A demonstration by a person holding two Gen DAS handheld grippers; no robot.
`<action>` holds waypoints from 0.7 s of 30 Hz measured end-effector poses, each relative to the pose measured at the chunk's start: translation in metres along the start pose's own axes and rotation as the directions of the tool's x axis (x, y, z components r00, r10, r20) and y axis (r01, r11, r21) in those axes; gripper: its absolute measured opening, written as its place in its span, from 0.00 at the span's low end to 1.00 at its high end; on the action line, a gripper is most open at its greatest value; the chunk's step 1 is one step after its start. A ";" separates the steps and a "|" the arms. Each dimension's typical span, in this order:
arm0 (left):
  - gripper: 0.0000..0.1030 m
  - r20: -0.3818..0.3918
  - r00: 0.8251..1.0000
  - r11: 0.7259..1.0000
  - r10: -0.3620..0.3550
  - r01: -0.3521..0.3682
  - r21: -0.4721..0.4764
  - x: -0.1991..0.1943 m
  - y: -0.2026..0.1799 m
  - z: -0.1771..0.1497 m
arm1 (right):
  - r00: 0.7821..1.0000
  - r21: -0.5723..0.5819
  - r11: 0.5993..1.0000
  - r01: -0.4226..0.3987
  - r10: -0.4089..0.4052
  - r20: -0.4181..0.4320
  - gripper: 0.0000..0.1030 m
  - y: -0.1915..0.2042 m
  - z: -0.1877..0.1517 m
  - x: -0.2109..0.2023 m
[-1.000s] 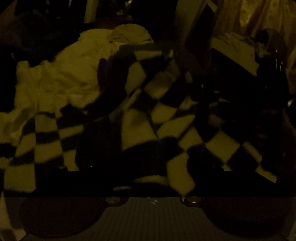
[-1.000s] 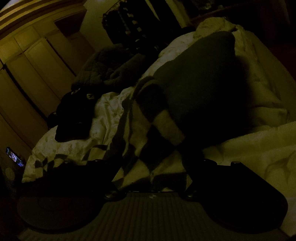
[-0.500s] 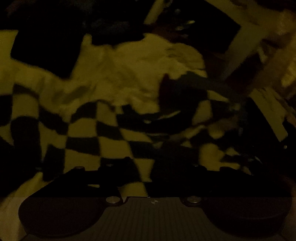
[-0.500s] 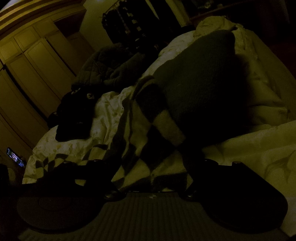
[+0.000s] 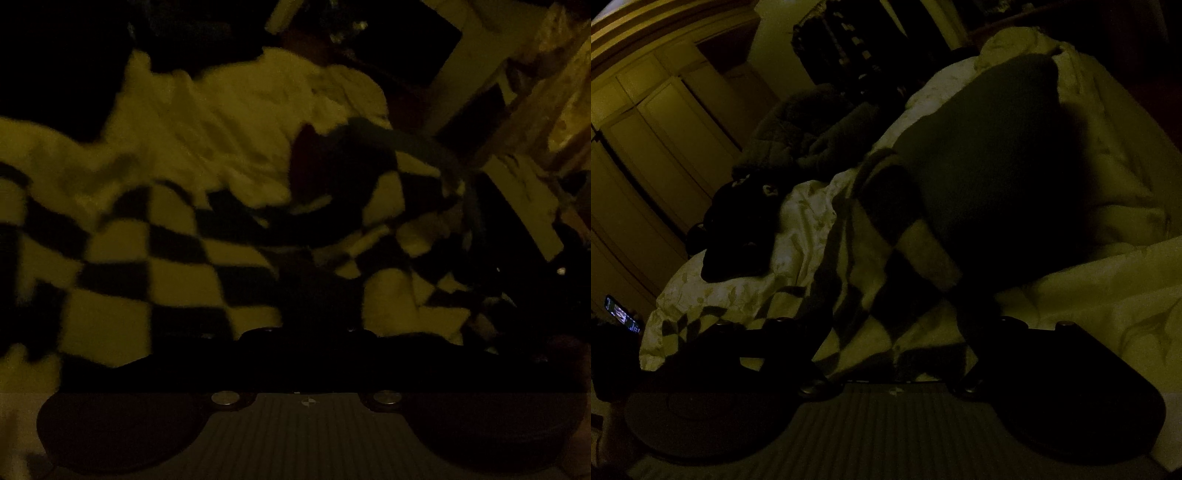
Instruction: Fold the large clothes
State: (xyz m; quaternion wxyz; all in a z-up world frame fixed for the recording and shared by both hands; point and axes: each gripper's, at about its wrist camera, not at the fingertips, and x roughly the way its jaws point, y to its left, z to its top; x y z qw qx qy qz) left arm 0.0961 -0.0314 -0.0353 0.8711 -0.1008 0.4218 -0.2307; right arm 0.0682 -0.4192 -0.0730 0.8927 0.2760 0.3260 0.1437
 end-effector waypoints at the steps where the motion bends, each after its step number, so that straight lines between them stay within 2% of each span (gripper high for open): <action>1: 0.70 0.035 0.999 1.000 0.020 -0.020 0.002 -0.011 0.003 0.002 | 1.000 0.000 1.000 0.000 0.000 0.001 0.76 0.000 0.000 0.000; 2: 0.70 0.080 0.996 0.999 0.049 -0.049 0.002 -0.026 0.006 0.003 | 1.000 -0.001 1.000 0.000 0.000 0.002 0.76 0.000 0.000 -0.001; 4: 0.70 0.176 0.975 0.991 0.132 -0.135 0.009 -0.058 0.014 0.007 | 1.000 -0.001 1.000 0.000 0.000 0.004 0.76 0.000 0.000 -0.001; 6: 0.70 0.251 0.937 0.967 0.243 -0.253 0.008 -0.088 0.024 0.005 | 1.000 0.000 1.000 -0.001 0.001 0.005 0.76 0.000 -0.001 -0.001; 8: 0.70 0.267 0.904 0.938 0.334 -0.348 0.005 -0.104 0.034 -0.001 | 1.000 -0.002 1.000 0.001 -0.001 0.007 0.76 0.000 -0.001 -0.001; 9: 0.70 0.259 0.895 0.927 0.364 -0.374 -0.008 -0.108 0.042 -0.006 | 1.000 -0.002 1.000 0.001 -0.001 0.008 0.76 0.000 -0.001 -0.001; 10: 0.70 0.240 0.898 0.927 0.369 -0.375 -0.023 -0.108 0.050 -0.011 | 1.000 -0.002 1.000 0.002 -0.002 0.007 0.76 0.000 -0.002 -0.001; 12: 0.70 0.181 0.918 0.936 0.352 -0.344 -0.072 -0.100 0.068 -0.020 | 1.000 -0.002 1.000 0.002 -0.002 0.008 0.76 0.001 -0.002 -0.001; 13: 0.71 0.156 0.923 0.936 0.352 -0.342 -0.089 -0.094 0.074 -0.024 | 1.000 -0.003 1.000 0.004 -0.004 0.009 0.76 0.001 -0.002 -0.001; 15: 0.70 0.119 0.919 0.925 0.376 -0.366 -0.098 -0.082 0.082 -0.031 | 1.000 -0.005 1.000 0.007 -0.007 0.012 0.76 0.002 -0.001 -0.002; 17: 0.67 0.126 0.919 0.927 0.374 -0.363 -0.097 -0.078 0.079 -0.037 | 1.000 -0.005 1.000 0.013 -0.013 0.022 0.76 0.002 -0.002 -0.004; 21: 0.67 0.136 0.916 0.927 0.376 -0.370 -0.066 -0.081 0.075 -0.039 | 0.998 0.003 1.000 0.028 -0.028 0.058 0.76 0.001 -0.001 -0.010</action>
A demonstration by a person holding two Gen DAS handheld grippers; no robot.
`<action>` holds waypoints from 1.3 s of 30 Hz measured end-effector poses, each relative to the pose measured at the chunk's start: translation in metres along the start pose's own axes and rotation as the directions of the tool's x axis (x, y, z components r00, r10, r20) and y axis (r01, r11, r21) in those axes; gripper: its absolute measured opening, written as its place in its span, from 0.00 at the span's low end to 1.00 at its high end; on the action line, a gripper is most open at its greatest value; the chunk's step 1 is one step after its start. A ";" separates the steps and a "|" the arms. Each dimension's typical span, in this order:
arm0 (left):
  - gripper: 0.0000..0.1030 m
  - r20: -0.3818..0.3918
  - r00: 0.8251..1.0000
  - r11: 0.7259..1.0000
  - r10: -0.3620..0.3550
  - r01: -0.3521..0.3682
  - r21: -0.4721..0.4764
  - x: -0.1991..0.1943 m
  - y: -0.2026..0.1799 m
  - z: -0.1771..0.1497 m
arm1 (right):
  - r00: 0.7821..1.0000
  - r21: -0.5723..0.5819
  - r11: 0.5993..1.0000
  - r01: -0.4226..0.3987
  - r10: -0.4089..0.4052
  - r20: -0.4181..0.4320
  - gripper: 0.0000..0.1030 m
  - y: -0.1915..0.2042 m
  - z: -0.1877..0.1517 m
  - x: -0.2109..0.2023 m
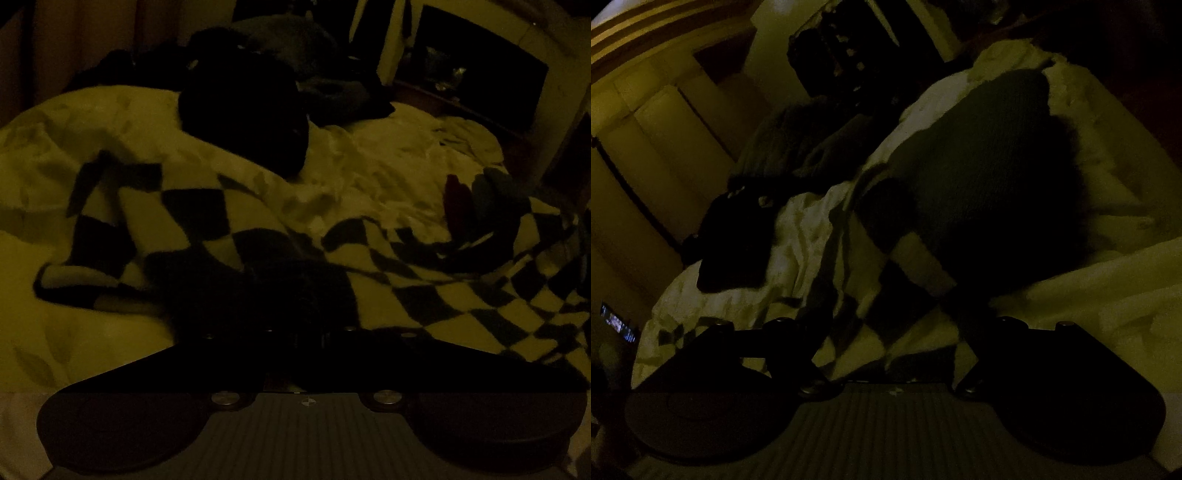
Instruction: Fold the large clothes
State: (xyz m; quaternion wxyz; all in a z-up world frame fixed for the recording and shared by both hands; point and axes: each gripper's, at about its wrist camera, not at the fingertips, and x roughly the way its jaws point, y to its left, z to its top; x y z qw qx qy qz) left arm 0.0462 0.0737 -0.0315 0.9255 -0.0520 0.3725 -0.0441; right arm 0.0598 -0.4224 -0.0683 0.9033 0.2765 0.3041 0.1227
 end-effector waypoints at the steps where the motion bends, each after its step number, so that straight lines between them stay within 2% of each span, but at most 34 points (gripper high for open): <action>1: 0.84 -0.005 1.000 1.000 -0.010 0.009 -0.007 -0.001 0.002 0.001 | 1.000 0.000 1.000 0.011 -0.011 0.020 0.76 0.001 0.000 -0.003; 2: 0.90 -0.008 1.000 1.000 -0.014 0.014 -0.019 -0.001 0.004 0.001 | 0.999 0.001 1.000 0.021 -0.021 0.048 0.76 0.001 0.002 -0.007; 5: 0.99 -0.014 1.000 0.998 -0.023 0.022 -0.056 -0.001 0.009 0.002 | 0.987 -0.030 0.998 0.051 -0.046 0.157 0.76 0.009 0.007 -0.023; 7: 1.00 -0.010 1.000 0.998 -0.021 0.021 -0.066 -0.003 0.009 0.002 | 0.978 -0.119 0.989 0.091 -0.066 0.198 0.76 0.020 0.013 -0.025; 10: 1.00 0.001 0.999 0.996 -0.051 0.051 -0.078 -0.006 0.006 0.002 | 0.971 -0.316 0.928 0.196 -0.137 0.198 0.72 0.045 0.023 -0.008; 14: 1.00 0.000 0.998 0.997 -0.056 0.056 -0.048 -0.007 -0.002 0.000 | 0.973 -0.512 0.829 0.226 -0.163 0.165 0.64 0.071 0.024 0.019; 16: 1.00 -0.010 0.998 0.998 -0.057 0.057 -0.039 -0.004 -0.005 -0.002 | 0.967 -0.611 0.750 0.253 -0.210 0.142 0.57 0.083 0.018 0.037; 17: 1.00 -0.013 0.998 0.998 -0.056 0.056 -0.035 -0.003 -0.006 -0.002 | 0.958 -0.640 0.716 0.279 -0.249 0.139 0.39 0.085 0.015 0.045; 18: 1.00 -0.013 0.998 0.998 -0.056 0.055 -0.031 -0.003 -0.007 -0.003 | 0.949 -0.659 0.690 0.300 -0.285 0.134 0.14 0.086 0.014 0.051; 19: 1.00 -0.011 0.998 0.998 -0.057 0.057 -0.028 -0.003 -0.008 -0.003 | 0.947 -0.663 0.686 0.299 -0.299 0.118 0.11 0.086 0.015 0.055; 20: 1.00 -0.010 0.998 0.998 -0.060 0.059 -0.027 -0.003 -0.008 -0.003 | 0.951 -0.650 0.704 0.284 -0.291 0.101 0.11 0.084 0.018 0.054; 22: 1.00 -0.012 0.998 0.997 -0.068 0.067 -0.029 -0.003 -0.009 -0.001 | 0.962 -0.584 0.768 0.262 -0.260 0.089 0.10 0.078 0.033 0.045; 26: 1.00 -0.006 0.993 0.993 -0.115 0.115 -0.007 -0.001 -0.022 0.003 | 0.973 -0.356 0.905 0.232 -0.211 0.098 0.09 0.054 0.084 0.029; 28: 1.00 -0.013 0.991 0.991 -0.133 0.133 0.024 0.003 -0.033 0.004 | 0.966 -0.248 0.934 0.256 -0.239 0.097 0.09 0.035 0.104 0.031; 30: 1.00 -0.011 0.993 0.991 -0.116 0.117 0.067 0.008 -0.043 0.001 | 0.964 -0.181 0.947 0.266 -0.264 0.035 0.09 0.015 0.112 0.042; 32: 1.00 -0.022 0.996 0.992 -0.085 0.087 0.094 0.015 -0.047 -0.002 | 0.970 -0.099 0.965 0.241 -0.240 0.028 0.11 0.002 0.109 0.047; 35: 1.00 -0.042 0.996 0.993 -0.084 0.087 0.080 0.022 -0.041 -0.007 | 0.979 -0.095 0.975 0.203 -0.199 0.053 0.29 0.003 0.097 0.041; 37: 1.00 -0.046 0.994 0.994 -0.094 0.096 0.049 0.023 -0.036 -0.008 | 0.973 -0.152 0.962 0.226 -0.217 0.072 0.43 0.013 0.091 0.033; 38: 1.00 -0.048 0.994 0.994 -0.097 0.099 0.035 0.023 -0.033 -0.008 | 0.968 -0.187 0.950 0.248 -0.236 0.086 0.63 0.018 0.089 0.025; 39: 1.00 -0.048 0.994 0.995 -0.097 0.098 0.028 0.023 -0.033 -0.009 | 0.961 -0.218 0.937 0.272 -0.254 0.104 0.71 0.021 0.086 0.015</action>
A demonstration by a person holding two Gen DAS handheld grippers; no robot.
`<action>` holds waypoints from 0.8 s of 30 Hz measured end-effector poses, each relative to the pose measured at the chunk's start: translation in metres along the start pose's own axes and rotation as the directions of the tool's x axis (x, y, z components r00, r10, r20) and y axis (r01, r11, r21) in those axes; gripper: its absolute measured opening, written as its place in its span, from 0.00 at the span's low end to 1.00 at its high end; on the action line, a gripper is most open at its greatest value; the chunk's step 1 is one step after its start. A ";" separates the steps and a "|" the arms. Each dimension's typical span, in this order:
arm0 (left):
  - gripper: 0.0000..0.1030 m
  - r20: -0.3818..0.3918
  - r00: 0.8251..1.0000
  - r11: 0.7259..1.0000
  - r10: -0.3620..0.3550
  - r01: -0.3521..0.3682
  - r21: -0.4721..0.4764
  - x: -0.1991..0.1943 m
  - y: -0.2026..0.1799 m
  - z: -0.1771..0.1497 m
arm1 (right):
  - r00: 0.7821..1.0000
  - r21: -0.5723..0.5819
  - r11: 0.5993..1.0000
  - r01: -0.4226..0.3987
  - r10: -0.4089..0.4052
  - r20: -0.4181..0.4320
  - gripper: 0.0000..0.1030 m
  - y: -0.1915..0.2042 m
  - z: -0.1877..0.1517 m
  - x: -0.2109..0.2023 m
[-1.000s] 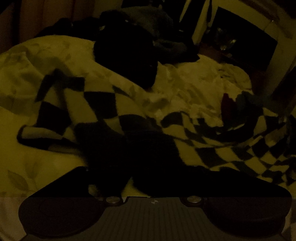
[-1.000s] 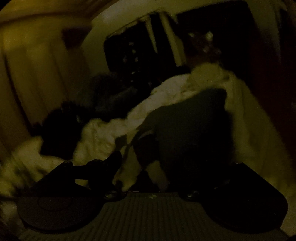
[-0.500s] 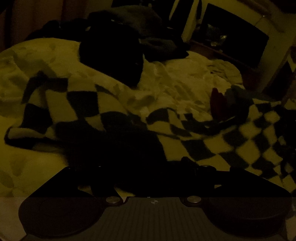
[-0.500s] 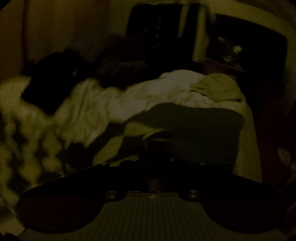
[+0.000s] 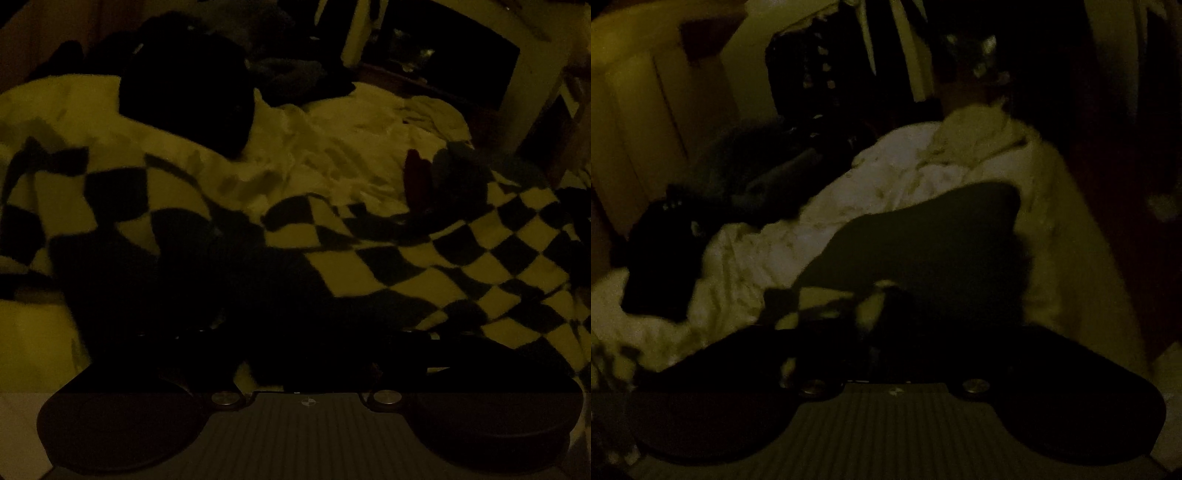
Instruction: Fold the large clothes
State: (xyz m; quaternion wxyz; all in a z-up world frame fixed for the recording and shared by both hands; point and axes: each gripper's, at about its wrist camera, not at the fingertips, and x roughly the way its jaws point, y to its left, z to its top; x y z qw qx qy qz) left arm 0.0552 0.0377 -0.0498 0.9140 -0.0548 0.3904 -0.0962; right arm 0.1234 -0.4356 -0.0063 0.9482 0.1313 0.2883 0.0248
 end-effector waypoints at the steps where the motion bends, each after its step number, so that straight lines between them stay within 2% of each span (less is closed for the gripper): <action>1: 1.00 0.000 1.000 1.000 0.002 -0.002 -0.002 0.000 -0.001 -0.001 | 1.000 -0.045 0.999 0.017 -0.016 0.019 0.70 0.004 -0.002 -0.012; 3: 1.00 0.003 1.000 1.000 0.011 -0.011 0.006 0.001 -0.003 -0.002 | 1.000 -0.146 0.989 0.003 -0.001 0.016 0.70 0.014 -0.009 -0.033; 7: 1.00 0.011 1.000 0.999 0.024 -0.024 0.021 0.001 -0.007 -0.004 | 0.997 -0.300 0.952 -0.065 0.049 -0.061 0.69 0.035 -0.038 -0.067; 10: 1.00 0.012 1.000 1.000 0.028 -0.028 0.008 0.000 -0.007 -0.005 | 0.993 -0.414 0.907 -0.074 0.031 -0.110 0.63 0.051 -0.068 -0.075; 11: 1.00 0.013 1.000 1.000 0.029 -0.029 0.005 0.001 -0.007 -0.005 | 0.994 -0.453 0.890 -0.061 0.013 -0.110 0.56 0.054 -0.076 -0.074; 12: 1.00 0.015 0.999 1.000 0.030 -0.030 0.004 0.000 -0.007 -0.006 | 0.995 -0.492 0.870 -0.035 -0.016 -0.100 0.44 0.058 -0.085 -0.070; 13: 1.00 0.015 0.999 0.999 0.032 -0.032 0.006 0.000 -0.007 -0.007 | 0.995 -0.514 0.858 0.001 -0.054 -0.089 0.36 0.060 -0.091 -0.064; 14: 1.00 0.015 0.999 0.999 0.034 -0.034 0.009 -0.001 -0.007 -0.008 | 0.993 -0.505 0.863 0.017 -0.075 -0.095 0.18 0.059 -0.092 -0.060; 15: 1.00 0.017 0.999 0.999 0.033 -0.033 0.009 -0.001 -0.006 -0.009 | 0.991 -0.462 0.886 0.019 -0.077 -0.105 0.13 0.055 -0.090 -0.056; 17: 1.00 0.020 0.999 1.000 0.027 -0.027 0.002 -0.001 -0.005 -0.010 | 0.996 -0.294 0.956 -0.005 -0.022 -0.087 0.12 0.036 -0.077 -0.059; 19: 1.00 0.021 1.000 1.000 0.019 -0.019 -0.005 0.000 -0.003 -0.011 | 0.995 -0.100 0.995 -0.015 0.006 -0.096 0.12 0.012 -0.065 -0.062; 22: 1.00 0.025 1.000 1.000 0.018 -0.018 0.004 0.003 -0.005 -0.013 | 0.990 0.099 0.995 0.001 0.013 -0.138 0.11 -0.021 -0.066 -0.056; 24: 1.00 0.030 0.999 0.999 0.025 -0.026 0.020 0.004 -0.007 -0.015 | 0.985 0.166 0.986 -0.004 0.033 -0.169 0.12 -0.035 -0.075 -0.047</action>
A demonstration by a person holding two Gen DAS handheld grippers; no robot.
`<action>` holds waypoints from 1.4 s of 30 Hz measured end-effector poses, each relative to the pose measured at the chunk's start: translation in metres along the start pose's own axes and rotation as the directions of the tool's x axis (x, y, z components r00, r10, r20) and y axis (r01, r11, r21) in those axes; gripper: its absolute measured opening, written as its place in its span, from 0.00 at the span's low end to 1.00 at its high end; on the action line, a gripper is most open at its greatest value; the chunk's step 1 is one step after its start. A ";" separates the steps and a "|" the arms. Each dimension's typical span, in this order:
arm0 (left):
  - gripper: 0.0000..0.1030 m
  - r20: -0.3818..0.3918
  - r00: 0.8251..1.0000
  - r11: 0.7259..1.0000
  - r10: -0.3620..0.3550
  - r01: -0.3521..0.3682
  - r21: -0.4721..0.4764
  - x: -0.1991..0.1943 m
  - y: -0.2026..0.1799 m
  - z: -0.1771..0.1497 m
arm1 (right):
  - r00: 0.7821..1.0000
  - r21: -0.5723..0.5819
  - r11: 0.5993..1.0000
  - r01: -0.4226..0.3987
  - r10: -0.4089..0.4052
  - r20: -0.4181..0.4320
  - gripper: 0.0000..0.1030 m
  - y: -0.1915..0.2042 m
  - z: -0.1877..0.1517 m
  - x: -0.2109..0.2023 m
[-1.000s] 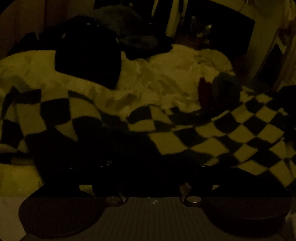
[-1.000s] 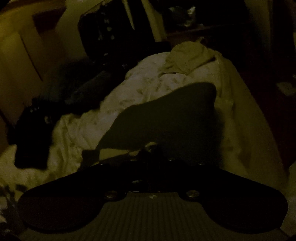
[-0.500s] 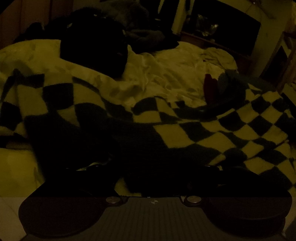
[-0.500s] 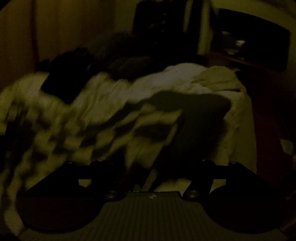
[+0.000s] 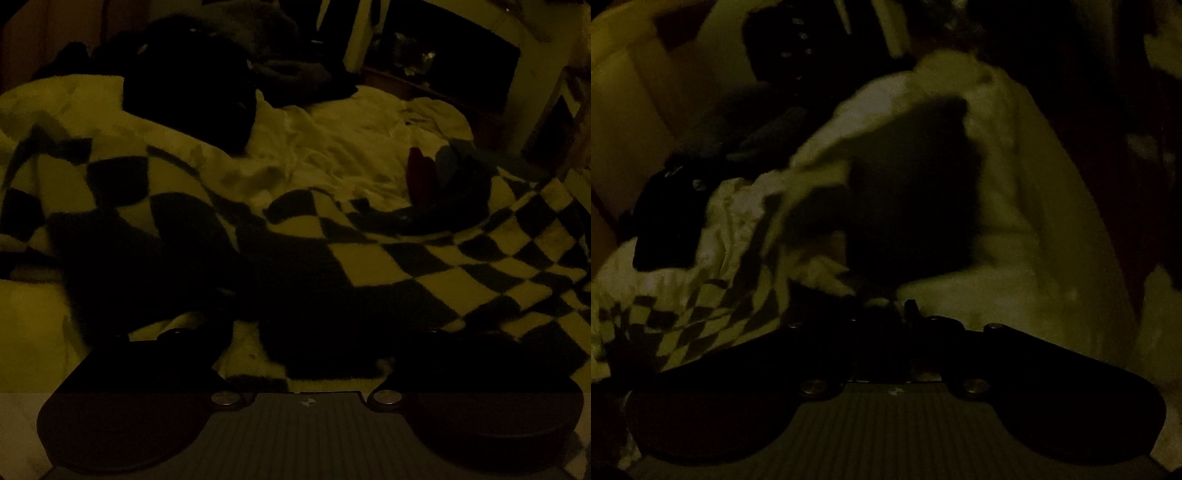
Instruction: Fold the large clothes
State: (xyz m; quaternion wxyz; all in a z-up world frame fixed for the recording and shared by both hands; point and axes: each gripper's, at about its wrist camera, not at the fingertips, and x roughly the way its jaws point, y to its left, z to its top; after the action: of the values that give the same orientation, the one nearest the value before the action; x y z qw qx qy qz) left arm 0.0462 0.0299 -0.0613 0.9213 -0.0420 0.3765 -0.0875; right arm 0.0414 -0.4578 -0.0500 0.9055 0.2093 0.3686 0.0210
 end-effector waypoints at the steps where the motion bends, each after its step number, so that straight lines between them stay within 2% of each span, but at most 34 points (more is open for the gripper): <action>1: 1.00 0.002 1.000 1.000 0.001 -0.001 0.005 0.000 -0.001 -0.001 | 1.000 0.035 0.999 -0.012 0.012 -0.018 0.12 -0.006 -0.003 0.005; 3: 1.00 0.006 1.000 1.000 0.000 0.000 0.005 0.000 0.000 -0.001 | 1.000 0.060 0.998 -0.013 0.014 -0.026 0.12 -0.009 -0.006 0.008; 7: 1.00 0.014 1.000 1.000 -0.008 0.008 -0.003 -0.005 0.001 -0.003 | 1.000 0.018 1.000 0.016 -0.016 -0.026 0.17 0.000 -0.006 0.009; 10: 1.00 0.015 1.000 1.000 -0.023 0.023 -0.004 -0.012 0.002 -0.005 | 1.000 0.034 0.999 0.024 -0.023 -0.011 0.35 -0.001 -0.008 -0.004; 12: 1.00 0.018 0.999 1.000 -0.027 0.027 -0.001 -0.015 0.004 -0.008 | 0.999 0.013 0.999 0.036 -0.036 0.008 0.52 0.003 -0.010 -0.014; 14: 1.00 0.027 0.999 1.000 -0.025 0.025 0.003 -0.017 0.004 -0.011 | 0.997 -0.022 0.997 0.076 -0.075 0.028 0.57 0.008 -0.014 -0.027; 15: 1.00 0.033 0.999 1.000 -0.023 0.023 0.005 -0.019 0.004 -0.012 | 0.995 -0.040 0.995 0.094 -0.093 0.038 0.64 0.009 -0.015 -0.031; 17: 1.00 0.046 0.999 1.000 -0.019 0.018 0.004 -0.022 0.004 -0.014 | 0.987 -0.076 0.986 0.150 -0.145 0.069 0.71 0.015 -0.017 -0.042; 21: 1.00 0.100 0.995 0.999 -0.002 0.006 -0.042 -0.034 0.012 -0.018 | 0.979 -0.126 0.976 0.177 -0.161 0.128 0.76 0.028 -0.022 -0.059; 24: 1.00 0.143 0.989 0.994 0.036 -0.020 -0.111 -0.047 0.027 -0.018 | 0.987 -0.126 0.986 0.105 -0.088 0.135 0.78 0.040 -0.024 -0.066; 28: 1.00 0.168 0.975 0.977 0.149 -0.118 -0.177 -0.064 0.051 -0.010 | 0.993 -0.116 0.992 -0.045 0.057 0.101 0.80 0.064 -0.023 -0.063; 31: 1.00 0.181 0.959 0.961 0.218 -0.179 -0.209 -0.073 0.067 -0.001 | 0.984 -0.110 0.981 -0.158 0.166 0.065 0.80 0.085 -0.019 -0.056; 34: 1.00 0.186 0.949 0.949 0.256 -0.210 -0.234 -0.077 0.076 0.007 | 0.970 -0.132 0.963 -0.233 0.240 0.039 0.81 0.110 -0.016 -0.049; 39: 1.00 0.212 0.919 0.932 0.331 -0.284 -0.225 -0.072 0.075 0.008 | 0.961 -0.202 0.941 -0.271 0.278 0.006 0.83 0.144 -0.019 -0.035; 42: 1.00 0.165 0.935 0.935 0.314 -0.275 -0.222 -0.060 0.078 0.005 | 0.963 -0.236 0.936 -0.262 0.268 -0.009 0.84 0.152 -0.031 -0.024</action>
State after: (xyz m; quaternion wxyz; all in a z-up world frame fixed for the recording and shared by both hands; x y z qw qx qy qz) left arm 0.0180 0.1176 -0.0279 0.9482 -0.0836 0.2918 0.0941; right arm 0.0207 -0.3126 0.0057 0.9171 0.1485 0.3211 0.1838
